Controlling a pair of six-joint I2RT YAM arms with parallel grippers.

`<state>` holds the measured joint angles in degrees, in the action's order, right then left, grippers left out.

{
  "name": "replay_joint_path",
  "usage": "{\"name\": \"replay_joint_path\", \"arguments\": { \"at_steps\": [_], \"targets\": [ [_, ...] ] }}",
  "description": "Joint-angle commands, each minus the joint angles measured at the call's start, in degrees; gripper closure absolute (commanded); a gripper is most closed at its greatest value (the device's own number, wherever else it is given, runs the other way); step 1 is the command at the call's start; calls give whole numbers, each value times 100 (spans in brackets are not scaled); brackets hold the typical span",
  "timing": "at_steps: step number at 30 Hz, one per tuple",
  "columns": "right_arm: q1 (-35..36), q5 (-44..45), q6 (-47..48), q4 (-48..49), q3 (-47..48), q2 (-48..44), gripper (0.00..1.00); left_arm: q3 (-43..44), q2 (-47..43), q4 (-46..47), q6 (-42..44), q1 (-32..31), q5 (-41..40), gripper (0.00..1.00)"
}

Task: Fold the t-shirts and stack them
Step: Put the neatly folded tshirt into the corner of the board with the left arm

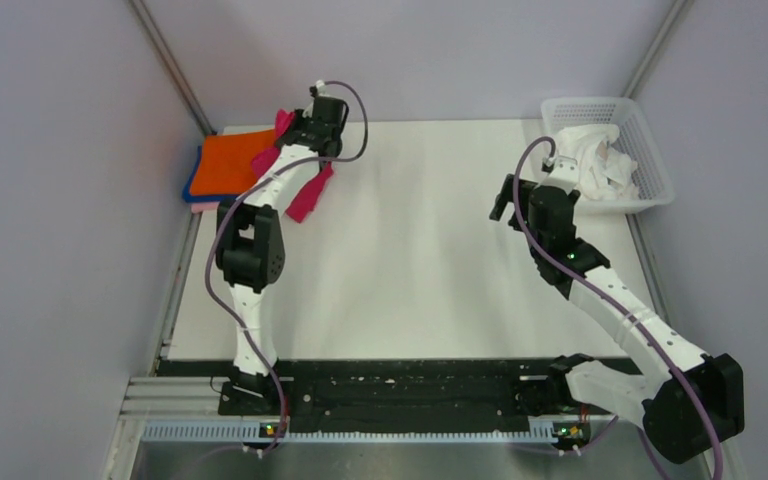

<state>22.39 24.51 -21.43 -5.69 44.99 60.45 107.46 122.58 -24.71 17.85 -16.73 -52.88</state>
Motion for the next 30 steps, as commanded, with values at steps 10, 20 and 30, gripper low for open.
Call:
{"name": "replay_joint_path", "arguments": {
  "at_steps": [10,20,30],
  "targets": [
    [35,400,60,-107,-5,-345,1,134,-1215,1069,1165,52,-439,100],
    [37,642,25,-248,-44,-560,1,379,-1360,1212,1213,109,-324,100],
    [32,1004,144,-407,65,-390,1,735,-710,975,624,737,134,100]
  ]
}}
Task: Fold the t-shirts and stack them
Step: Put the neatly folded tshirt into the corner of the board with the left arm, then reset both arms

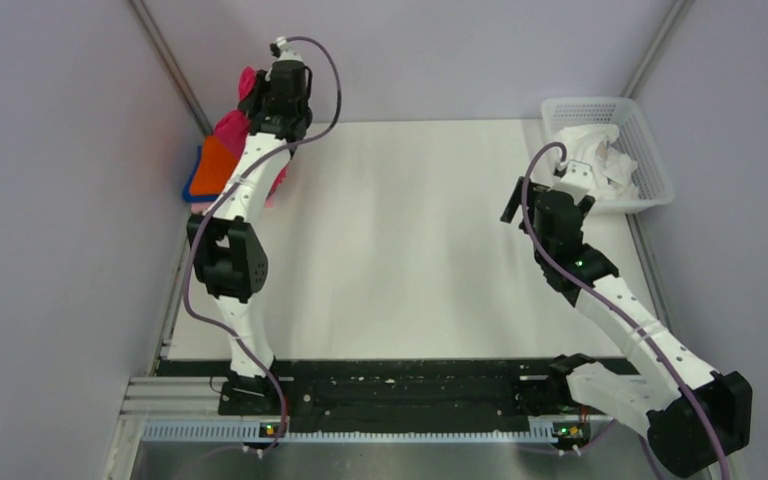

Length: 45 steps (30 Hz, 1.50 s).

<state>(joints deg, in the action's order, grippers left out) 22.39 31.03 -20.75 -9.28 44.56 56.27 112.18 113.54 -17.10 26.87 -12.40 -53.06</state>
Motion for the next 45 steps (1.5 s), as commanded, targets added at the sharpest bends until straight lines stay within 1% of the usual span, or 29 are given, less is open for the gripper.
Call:
{"name": "replay_joint_path", "arguments": {
  "at_steps": [1,4,8,10,12,15,16,17,19,20,21,23,27,32,33,35,38,39,40,41,43,44,45],
  "targets": [
    [34,381,98,-51,121,47,1,295,274,208,-312,382,234,100],
    [35,428,116,-54,140,110,1,383,523,237,-380,581,432,100],
    [34,526,147,-114,188,233,1,695,1029,259,-408,858,392,100],
    [36,552,150,-143,202,262,1,953,1282,-7,-632,1016,411,100],
    [36,554,140,-136,200,294,1,1169,1448,-291,-928,1165,598,100],
    [34,543,188,-57,181,404,1,1182,1522,-340,-1165,1388,873,99],
    [29,537,187,-69,191,501,1,1190,1551,-288,-1189,1433,830,87],
    [34,520,179,-80,212,565,1,1208,1584,-216,-1181,1467,733,67],
    [33,508,158,-104,237,653,1,1232,1625,-78,-1106,1487,537,9],
    [37,506,146,-109,243,682,1,1250,1631,-6,-1095,1499,462,2],
    [37,495,117,-109,246,688,1,1286,1621,10,-1163,1511,404,1],
    [36,481,74,-43,211,692,1,1345,1543,-154,-1518,1567,532,1],
    [30,398,41,75,102,734,1,1462,1251,-923,-2635,1765,1522,1],
    [32,236,-95,130,49,736,1,1141,657,-1483,-3706,1791,2268,1],
    [32,192,-116,228,-11,733,1,941,458,-1561,-4003,1794,2522,1],
    [4,66,-220,466,-180,751,1,133,-234,-1351,-4507,1803,3654,1],
    [-82,-259,-514,683,-406,762,1,-1759,-1384,-109,-5136,1781,5874,1],
    [-114,-396,-588,730,-475,756,1,-2755,-1785,436,-5414,1773,6405,1],
    [-136,-500,-656,757,-547,751,1,-3282,-2177,1038,-5694,1755,6848,1],
    [-154,-620,-694,765,-605,730,1,-4358,-2541,1831,-5962,1728,7123,1],
    [-164,-803,-759,860,-760,663,1,-5742,-3124,3094,-6383,1618,7371,1],
    [-171,-856,-797,873,-876,607,1,-6217,-3408,3451,-6468,1547,7434,1],
    [-170,-890,-858,1075,-1004,541,1,-6585,-3577,3544,-6414,1447,7357,1]
  ]
}}
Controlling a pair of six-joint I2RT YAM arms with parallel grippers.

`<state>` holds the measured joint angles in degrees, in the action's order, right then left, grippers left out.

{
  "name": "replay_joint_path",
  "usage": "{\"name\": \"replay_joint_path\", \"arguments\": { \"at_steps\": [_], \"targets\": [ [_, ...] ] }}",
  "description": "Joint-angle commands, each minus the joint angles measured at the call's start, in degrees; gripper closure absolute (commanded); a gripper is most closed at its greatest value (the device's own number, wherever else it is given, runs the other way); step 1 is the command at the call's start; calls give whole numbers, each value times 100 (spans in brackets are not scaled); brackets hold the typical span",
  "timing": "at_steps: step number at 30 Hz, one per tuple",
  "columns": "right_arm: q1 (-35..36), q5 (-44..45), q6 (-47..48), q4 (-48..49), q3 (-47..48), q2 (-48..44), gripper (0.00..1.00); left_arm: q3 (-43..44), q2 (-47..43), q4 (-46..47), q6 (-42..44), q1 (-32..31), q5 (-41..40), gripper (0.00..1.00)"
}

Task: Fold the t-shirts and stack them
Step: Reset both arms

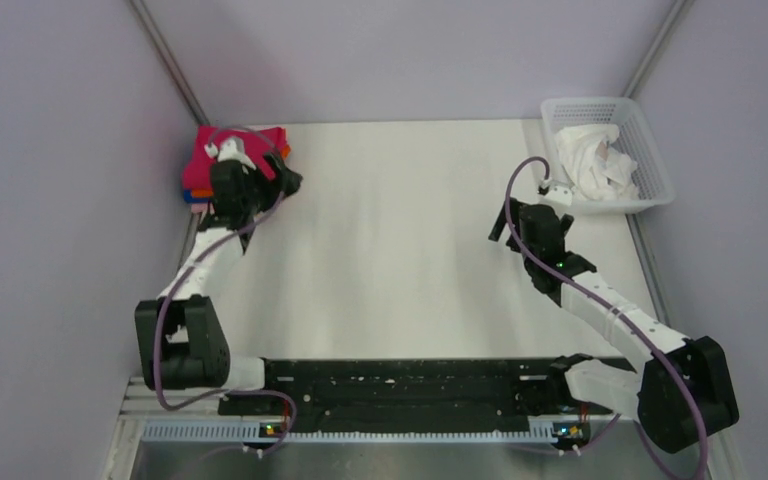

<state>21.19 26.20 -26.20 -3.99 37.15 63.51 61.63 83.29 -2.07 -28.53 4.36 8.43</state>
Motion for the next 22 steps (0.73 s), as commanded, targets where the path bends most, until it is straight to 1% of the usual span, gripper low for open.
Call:
{"name": "replay_joint_path", "arguments": {
  "at_steps": [1,4,6,9,12,22],
  "targets": [
    [-51,-419,-375,623,-388,-247,1,-1779,-780,1856,-807,-360,1008,1],
    [-46,-407,-661,787,-826,-472,1,-2380,-1474,1094,-347,-982,74,1],
    [-53,-433,-824,862,-1147,-646,1,-2713,-1967,893,-246,-1267,-279,1],
    [-50,-400,-1077,1186,-1728,-985,1,-3209,-2630,987,-429,-1341,-269,1],
    [-45,-415,-1190,1626,-2107,-1182,1,-3495,-3023,1065,-433,-1350,-329,1],
    [-53,-573,-1070,1597,-1949,-1167,1,-3535,-3598,511,-255,-1350,-667,1]
  ]
}}
